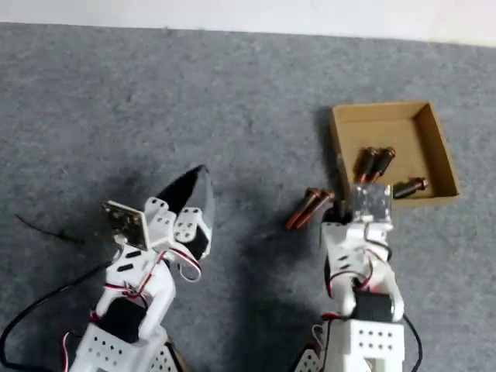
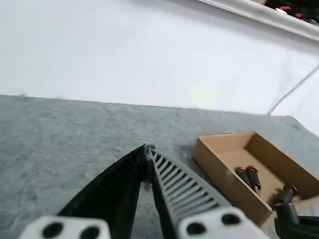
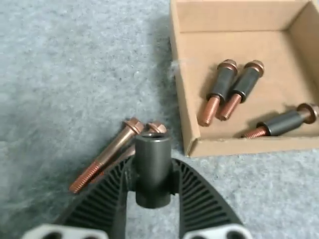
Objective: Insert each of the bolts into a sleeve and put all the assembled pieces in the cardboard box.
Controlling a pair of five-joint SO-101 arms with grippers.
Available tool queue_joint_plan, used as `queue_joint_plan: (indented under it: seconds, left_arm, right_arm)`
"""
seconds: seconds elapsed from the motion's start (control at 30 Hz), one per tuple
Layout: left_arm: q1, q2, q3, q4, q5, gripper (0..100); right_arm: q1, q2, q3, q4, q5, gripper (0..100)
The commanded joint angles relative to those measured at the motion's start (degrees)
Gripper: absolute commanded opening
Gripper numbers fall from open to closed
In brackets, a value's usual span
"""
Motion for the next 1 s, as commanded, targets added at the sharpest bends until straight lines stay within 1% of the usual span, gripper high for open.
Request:
queue_joint_plan:
  seconds: [0.0,0.1,0.27,0.37,0.5,0.6,0.67,0.7,0.77,0.83,0.9,0.97]
  left_arm:
    - [4.4,-0.3,-0.7,-1.1,-2.5,1]
    - [6.6,-0.1,-2.6,-1.1,-4.0,1]
    - [10.0,0.7,-5.3,-1.0,-4.0,1]
    - [11.8,6.5,-6.5,-1.0,-4.0,1]
    - [12.2,21.8,-12.9,-1.3,-4.0,1]
    - [12.5,36.5,-20.2,-3.7,-4.0,1]
    - [14.4,47.1,-25.0,-6.2,-4.0,1]
    - [15.6,52.2,-27.2,-7.0,-4.0,1]
    - [18.5,61.5,-32.0,-7.9,-4.0,1]
    - [20.8,69.8,-36.5,-7.9,-4.0,1]
    - [22.4,76.8,-40.7,-7.9,-4.0,5]
    - [23.7,82.6,-44.2,-7.8,-4.0,12]
  right_arm:
    - [1.6,-10.9,1.9,3.8,0.5,0.4]
    - [3.0,-18.1,3.1,7.8,-0.9,0.4]
    - [4.7,-15.8,3.3,6.3,-3.0,0.4]
    - [5.5,-15.8,3.4,5.5,-3.1,0.4]
    - [5.8,-15.8,3.4,5.5,-3.2,0.4]
    - [5.8,-15.8,3.3,5.4,-3.2,0.4]
    - [7.3,-15.8,3.3,5.3,-3.3,0.4]
    - [8.2,-15.8,3.2,5.1,-4.5,0.4]
    - [10.8,-15.8,3.4,3.2,-6.9,0.4]
    - [13.5,-15.8,3.4,2.1,-7.6,0.4]
    - [15.7,-15.8,3.4,2.0,-7.5,0.4]
    - [18.3,-15.8,3.4,2.1,-7.5,0.4]
